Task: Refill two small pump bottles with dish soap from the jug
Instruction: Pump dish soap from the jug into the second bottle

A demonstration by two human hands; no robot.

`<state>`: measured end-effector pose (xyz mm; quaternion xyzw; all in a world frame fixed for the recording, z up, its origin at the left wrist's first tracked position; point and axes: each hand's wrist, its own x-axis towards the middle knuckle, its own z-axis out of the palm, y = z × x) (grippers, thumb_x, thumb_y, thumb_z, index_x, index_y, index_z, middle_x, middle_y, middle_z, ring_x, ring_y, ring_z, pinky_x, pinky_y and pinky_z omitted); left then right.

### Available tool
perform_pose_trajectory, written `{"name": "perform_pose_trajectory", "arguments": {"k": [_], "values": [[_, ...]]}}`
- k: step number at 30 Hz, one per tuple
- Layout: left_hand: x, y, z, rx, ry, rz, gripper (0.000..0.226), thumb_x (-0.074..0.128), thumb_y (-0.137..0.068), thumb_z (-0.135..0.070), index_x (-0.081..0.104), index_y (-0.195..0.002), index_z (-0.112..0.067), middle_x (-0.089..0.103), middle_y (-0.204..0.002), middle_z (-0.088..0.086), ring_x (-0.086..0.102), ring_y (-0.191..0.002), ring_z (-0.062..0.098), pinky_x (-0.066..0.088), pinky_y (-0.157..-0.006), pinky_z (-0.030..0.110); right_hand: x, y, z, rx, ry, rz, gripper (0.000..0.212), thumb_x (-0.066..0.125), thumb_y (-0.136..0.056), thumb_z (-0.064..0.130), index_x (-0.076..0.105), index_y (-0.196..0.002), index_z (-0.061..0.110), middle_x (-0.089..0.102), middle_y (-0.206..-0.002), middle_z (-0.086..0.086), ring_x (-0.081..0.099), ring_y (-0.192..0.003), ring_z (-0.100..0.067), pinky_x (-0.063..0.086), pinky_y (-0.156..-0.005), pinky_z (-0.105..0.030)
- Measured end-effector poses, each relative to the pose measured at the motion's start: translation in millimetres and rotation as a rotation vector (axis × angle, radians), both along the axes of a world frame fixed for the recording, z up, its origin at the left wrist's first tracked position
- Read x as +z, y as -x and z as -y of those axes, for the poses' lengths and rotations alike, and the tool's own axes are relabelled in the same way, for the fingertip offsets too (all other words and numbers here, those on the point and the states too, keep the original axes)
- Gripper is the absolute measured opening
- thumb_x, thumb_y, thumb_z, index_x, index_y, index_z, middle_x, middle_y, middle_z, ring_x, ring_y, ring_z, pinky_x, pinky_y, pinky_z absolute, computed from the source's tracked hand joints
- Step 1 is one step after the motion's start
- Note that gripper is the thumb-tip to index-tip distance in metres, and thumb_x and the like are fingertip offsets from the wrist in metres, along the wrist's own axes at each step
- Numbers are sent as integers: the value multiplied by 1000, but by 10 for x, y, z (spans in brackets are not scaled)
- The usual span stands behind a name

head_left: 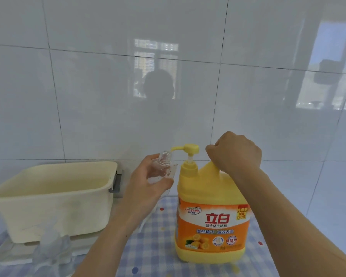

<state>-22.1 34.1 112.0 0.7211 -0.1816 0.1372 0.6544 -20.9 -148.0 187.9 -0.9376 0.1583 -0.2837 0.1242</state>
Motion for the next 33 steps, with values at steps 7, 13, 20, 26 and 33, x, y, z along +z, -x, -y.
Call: {"name": "perform_pose_trajectory", "arguments": {"k": [7,13,20,26,33], "values": [[58,-44,5,33,-122,90,44,70,-83,-10,55,-120,-30,63,-101,-16,59,-93,-10,50,-87,14,312,-232,-299,230,-265,93,32,47,-84,22,74,-97,9,75,-92,-7,65,-70,-22,50,-66,-31],[145,-73,-10,-6,-292,167,48,72,-81,-34,44,-119,-40,58,-114,-16,59,-99,0,46,-83,13,342,-396,-463,255,-255,-41,32,46,-81,15,70,-103,16,73,-93,-2,68,-87,-22,52,-79,-34],[304,-78,-98,-186,-405,47,58,59,-59,-68,37,-109,-47,48,-112,-16,56,-98,3,48,-67,8,291,-418,-451,259,-191,-117,26,49,-82,16,69,-99,16,71,-90,-1,65,-86,-21,52,-75,-31],[315,-57,-161,-288,-361,10,53,48,-73,-77,45,-113,-42,52,-122,-11,55,-104,-2,44,-86,16,365,-395,-537,267,-125,-83,37,44,-76,9,70,-100,18,73,-93,-1,68,-87,-21,52,-74,-32],[252,-147,-122,-202,-142,22,54,78,-68,-58,61,-114,-33,70,-108,-11,64,-100,1,52,-84,22,262,-635,-484,269,-113,-187,34,41,-81,12,69,-99,18,71,-86,0,66,-84,-18,53,-73,-31]]}}
